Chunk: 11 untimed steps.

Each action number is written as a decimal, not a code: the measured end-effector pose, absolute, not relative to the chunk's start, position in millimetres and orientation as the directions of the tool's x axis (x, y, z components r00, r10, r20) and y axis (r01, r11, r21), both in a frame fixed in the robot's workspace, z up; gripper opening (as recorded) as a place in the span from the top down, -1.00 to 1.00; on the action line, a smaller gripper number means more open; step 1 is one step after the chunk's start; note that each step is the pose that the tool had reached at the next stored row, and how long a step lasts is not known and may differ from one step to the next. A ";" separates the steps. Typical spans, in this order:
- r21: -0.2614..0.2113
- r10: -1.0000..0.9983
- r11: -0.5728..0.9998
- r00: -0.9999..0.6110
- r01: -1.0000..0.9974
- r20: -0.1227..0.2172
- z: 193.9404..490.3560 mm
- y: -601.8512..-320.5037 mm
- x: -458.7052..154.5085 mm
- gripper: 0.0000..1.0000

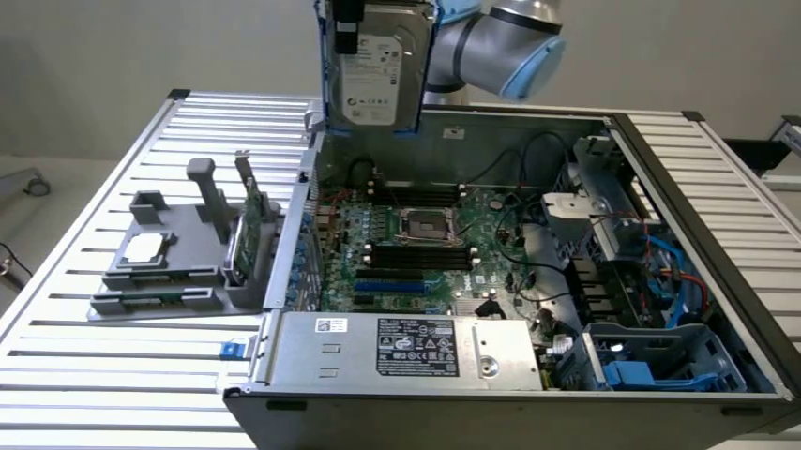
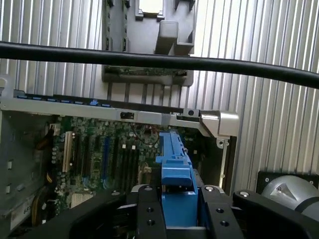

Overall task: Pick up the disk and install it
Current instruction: 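Pick up the disk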

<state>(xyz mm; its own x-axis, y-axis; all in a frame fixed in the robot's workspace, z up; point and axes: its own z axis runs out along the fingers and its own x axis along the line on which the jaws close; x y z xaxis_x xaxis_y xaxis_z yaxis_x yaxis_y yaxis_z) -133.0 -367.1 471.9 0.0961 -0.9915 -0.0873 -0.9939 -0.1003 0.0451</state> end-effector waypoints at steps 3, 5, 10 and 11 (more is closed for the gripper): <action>0.045 -0.992 -0.100 0.096 -0.994 -0.087 474.5 -373.9 -120.9 0.36; 0.045 -0.992 -0.100 0.096 -0.994 -0.087 476.5 -378.4 -113.2 0.36; 0.045 -0.992 -0.100 0.096 -0.994 -0.087 486.1 -389.6 -95.1 0.36; 0.045 -0.992 -0.100 0.096 -0.994 -0.087 488.6 -391.8 -91.8 0.36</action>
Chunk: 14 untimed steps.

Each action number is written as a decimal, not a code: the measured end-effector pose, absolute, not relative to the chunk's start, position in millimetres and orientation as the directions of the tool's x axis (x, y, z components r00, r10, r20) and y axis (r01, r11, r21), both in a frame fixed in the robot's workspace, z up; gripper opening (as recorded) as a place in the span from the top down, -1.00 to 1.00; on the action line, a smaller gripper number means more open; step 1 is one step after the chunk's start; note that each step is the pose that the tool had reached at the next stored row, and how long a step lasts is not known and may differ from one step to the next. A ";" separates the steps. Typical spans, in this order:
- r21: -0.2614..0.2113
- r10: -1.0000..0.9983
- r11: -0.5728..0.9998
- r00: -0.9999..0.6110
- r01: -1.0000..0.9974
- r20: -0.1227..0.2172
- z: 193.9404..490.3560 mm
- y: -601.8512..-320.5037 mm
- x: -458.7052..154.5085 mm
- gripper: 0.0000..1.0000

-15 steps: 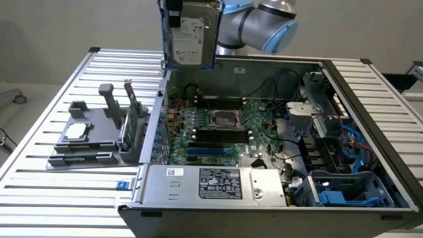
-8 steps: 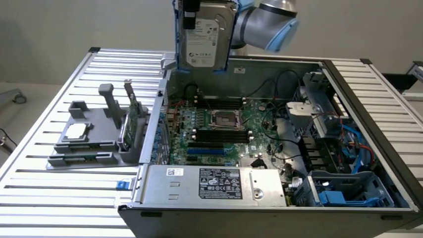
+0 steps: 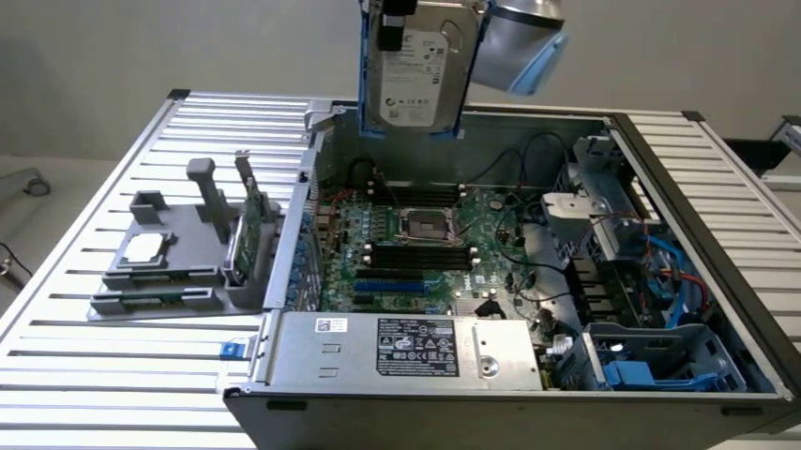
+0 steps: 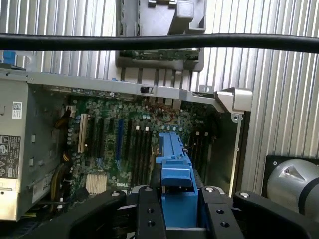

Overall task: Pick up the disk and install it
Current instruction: 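Pick up the disk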

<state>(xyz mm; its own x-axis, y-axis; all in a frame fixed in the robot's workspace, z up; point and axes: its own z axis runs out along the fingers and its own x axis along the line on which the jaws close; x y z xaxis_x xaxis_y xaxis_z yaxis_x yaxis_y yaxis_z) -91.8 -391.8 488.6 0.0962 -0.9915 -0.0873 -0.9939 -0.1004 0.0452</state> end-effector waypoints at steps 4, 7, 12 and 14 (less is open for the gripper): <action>0.045 -0.992 -0.100 0.096 -0.994 -0.087 499.4 -400.7 -78.7 0.36; 0.046 -0.992 -0.100 0.096 -0.994 -0.087 507.7 -407.7 -68.9 0.36; 0.046 -0.992 -0.100 0.096 -0.994 -0.087 518.3 -420.5 -55.2 0.36; 0.046 -0.992 -0.100 0.096 -0.994 -0.088 518.9 -427.2 -52.4 0.36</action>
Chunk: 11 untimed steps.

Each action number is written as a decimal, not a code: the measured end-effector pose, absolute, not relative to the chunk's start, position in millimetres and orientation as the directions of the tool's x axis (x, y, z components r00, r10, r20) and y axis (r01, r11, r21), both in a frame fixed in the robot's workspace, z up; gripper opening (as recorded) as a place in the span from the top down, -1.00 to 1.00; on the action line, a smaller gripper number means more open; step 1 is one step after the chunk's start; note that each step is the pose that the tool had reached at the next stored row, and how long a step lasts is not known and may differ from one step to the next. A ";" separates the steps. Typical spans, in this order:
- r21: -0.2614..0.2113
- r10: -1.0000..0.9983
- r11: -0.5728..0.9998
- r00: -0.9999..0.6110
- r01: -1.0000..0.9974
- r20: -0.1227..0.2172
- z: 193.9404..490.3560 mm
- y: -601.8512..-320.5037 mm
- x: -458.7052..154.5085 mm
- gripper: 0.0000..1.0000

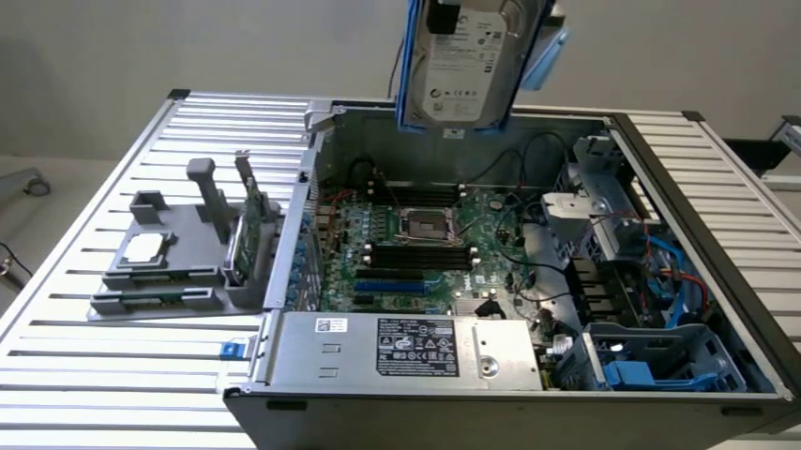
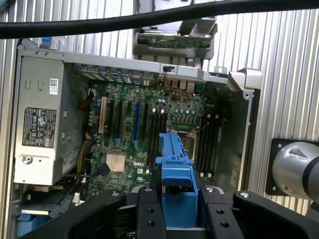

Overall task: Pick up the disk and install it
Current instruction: 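Pick up the disk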

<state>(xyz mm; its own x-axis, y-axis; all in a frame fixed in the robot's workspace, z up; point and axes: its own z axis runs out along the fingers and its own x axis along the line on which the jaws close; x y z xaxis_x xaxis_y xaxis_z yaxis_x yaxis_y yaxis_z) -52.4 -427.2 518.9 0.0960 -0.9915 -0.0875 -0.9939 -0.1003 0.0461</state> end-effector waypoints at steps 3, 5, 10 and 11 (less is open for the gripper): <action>0.046 -0.992 -0.100 0.096 -0.994 -0.087 519.9 -437.3 -47.8 0.36; 0.046 -0.992 -0.100 0.096 -0.994 -0.088 520.1 -444.2 -44.8 0.36; 0.041 -0.992 -0.100 0.097 -0.994 -0.087 517.1 -461.3 -42.2 0.36; 0.041 -0.992 -0.100 0.096 -0.994 -0.087 516.0 -465.0 -40.3 0.36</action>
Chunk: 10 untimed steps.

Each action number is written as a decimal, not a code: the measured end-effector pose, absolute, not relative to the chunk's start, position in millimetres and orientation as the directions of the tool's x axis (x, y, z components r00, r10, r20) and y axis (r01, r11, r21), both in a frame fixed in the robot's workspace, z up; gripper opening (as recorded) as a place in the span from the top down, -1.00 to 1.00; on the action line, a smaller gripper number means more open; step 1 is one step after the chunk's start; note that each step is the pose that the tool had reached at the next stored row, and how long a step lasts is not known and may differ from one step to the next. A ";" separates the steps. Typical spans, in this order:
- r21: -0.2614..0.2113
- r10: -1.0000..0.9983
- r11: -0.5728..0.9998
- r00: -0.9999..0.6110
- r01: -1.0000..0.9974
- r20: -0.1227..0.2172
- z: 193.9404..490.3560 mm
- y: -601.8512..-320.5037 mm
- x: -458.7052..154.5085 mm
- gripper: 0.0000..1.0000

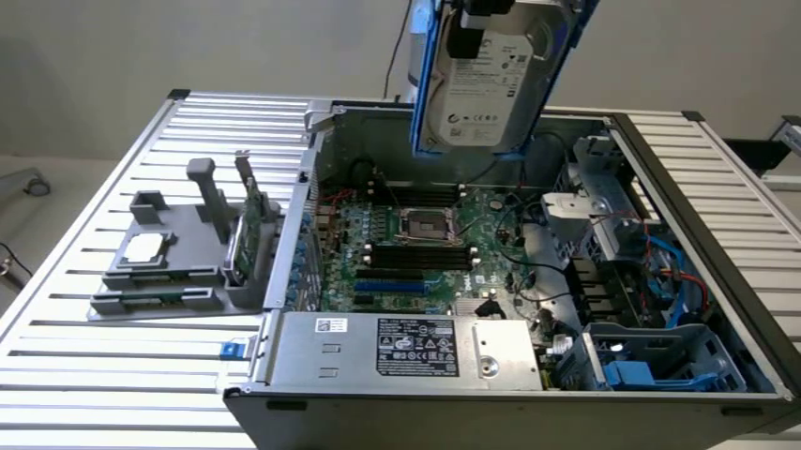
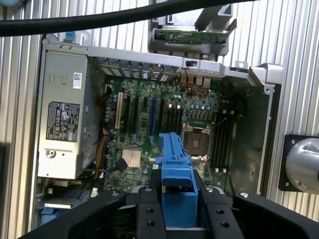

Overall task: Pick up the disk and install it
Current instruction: 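Pick up the disk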

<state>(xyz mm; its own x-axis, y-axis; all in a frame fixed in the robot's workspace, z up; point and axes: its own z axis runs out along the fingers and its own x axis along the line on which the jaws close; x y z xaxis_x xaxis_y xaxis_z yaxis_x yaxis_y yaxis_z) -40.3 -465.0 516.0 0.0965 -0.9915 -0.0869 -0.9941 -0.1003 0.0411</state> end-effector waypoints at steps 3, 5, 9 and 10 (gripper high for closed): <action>0.041 -0.992 -0.100 0.097 -0.994 -0.087 513.8 -473.3 -34.5 0.36; 0.040 -0.992 -0.101 0.097 -0.994 -0.087 513.8 -477.0 -30.4 0.36; 0.040 -0.992 -0.100 0.097 -0.994 -0.087 513.5 -484.5 -14.6 0.36; 0.040 -0.992 -0.100 0.097 -0.994 -0.087 513.4 -486.4 -10.2 0.36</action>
